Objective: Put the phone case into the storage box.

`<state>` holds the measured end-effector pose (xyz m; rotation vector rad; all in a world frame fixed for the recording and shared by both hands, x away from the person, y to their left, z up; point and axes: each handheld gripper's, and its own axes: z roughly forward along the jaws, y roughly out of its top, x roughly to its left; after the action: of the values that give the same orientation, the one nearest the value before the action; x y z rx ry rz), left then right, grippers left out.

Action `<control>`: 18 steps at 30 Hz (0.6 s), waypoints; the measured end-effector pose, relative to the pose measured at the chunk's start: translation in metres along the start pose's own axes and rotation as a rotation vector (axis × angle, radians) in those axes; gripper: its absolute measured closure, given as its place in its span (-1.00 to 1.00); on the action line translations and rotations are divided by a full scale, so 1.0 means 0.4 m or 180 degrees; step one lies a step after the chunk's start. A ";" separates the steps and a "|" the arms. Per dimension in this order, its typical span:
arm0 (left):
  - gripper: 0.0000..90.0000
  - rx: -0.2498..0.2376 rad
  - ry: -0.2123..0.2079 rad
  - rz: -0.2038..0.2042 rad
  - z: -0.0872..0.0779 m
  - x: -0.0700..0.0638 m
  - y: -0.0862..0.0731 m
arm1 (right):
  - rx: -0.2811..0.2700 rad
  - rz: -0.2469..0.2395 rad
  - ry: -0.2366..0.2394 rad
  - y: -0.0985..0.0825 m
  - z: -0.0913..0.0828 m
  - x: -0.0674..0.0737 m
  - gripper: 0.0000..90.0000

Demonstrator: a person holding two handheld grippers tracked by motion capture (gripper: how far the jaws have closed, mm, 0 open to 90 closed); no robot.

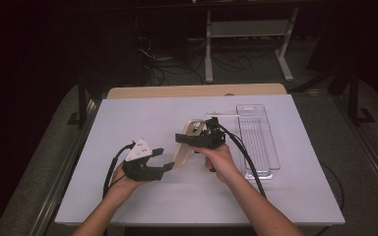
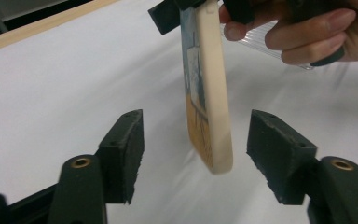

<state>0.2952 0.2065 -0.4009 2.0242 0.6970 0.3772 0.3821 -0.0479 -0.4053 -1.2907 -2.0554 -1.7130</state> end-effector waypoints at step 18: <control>-0.94 0.0169 -0.0250 0.0031 -0.057 0.039 -0.083 | -0.0050 -0.0045 -0.0012 0.006 -0.008 0.002 -0.79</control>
<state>0.2851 0.2451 -0.4177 2.0816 0.6549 0.2859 0.3819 -0.0504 -0.4022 -1.2879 -2.0620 -1.7373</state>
